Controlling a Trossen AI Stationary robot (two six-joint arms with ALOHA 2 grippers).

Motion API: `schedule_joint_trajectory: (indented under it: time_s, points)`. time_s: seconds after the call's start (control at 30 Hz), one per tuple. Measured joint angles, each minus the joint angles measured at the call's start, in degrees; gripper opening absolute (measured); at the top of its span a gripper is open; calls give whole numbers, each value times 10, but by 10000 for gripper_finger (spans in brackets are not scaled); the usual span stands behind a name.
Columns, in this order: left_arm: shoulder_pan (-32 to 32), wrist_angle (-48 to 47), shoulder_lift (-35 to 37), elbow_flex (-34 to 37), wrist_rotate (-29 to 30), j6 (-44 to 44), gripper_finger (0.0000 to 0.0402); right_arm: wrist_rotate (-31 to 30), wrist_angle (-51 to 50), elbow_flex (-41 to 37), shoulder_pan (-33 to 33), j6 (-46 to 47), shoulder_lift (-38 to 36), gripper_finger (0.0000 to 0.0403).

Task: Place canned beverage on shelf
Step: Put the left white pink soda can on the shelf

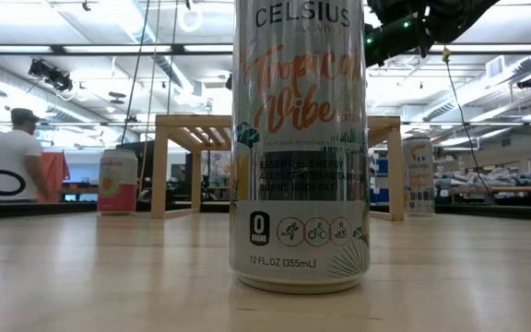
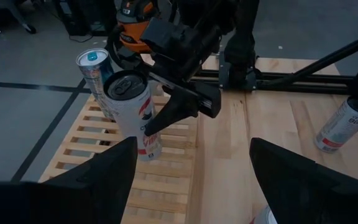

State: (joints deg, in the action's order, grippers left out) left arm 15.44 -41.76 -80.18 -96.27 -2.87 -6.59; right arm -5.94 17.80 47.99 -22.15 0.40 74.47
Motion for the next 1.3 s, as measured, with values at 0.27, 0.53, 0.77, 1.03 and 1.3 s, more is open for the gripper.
schedule_joint_trajectory:
  time_s: [0.27,0.53,0.77,1.03,1.3]
  points:
    - [0,0,0,0,0,0,314,-17,-2,0,-3,0,-11,326]
    - [0,0,0,0,0,0,314,-18,-42,0,-3,-2,-33,326]
    - [0,2,0,0,0,0,314,-17,-59,0,4,0,-56,326]
    - [0,5,0,0,0,0,314,-16,-109,0,4,6,-85,326]
    - [0,4,0,0,0,16,314,60,-127,0,7,55,-119,326]
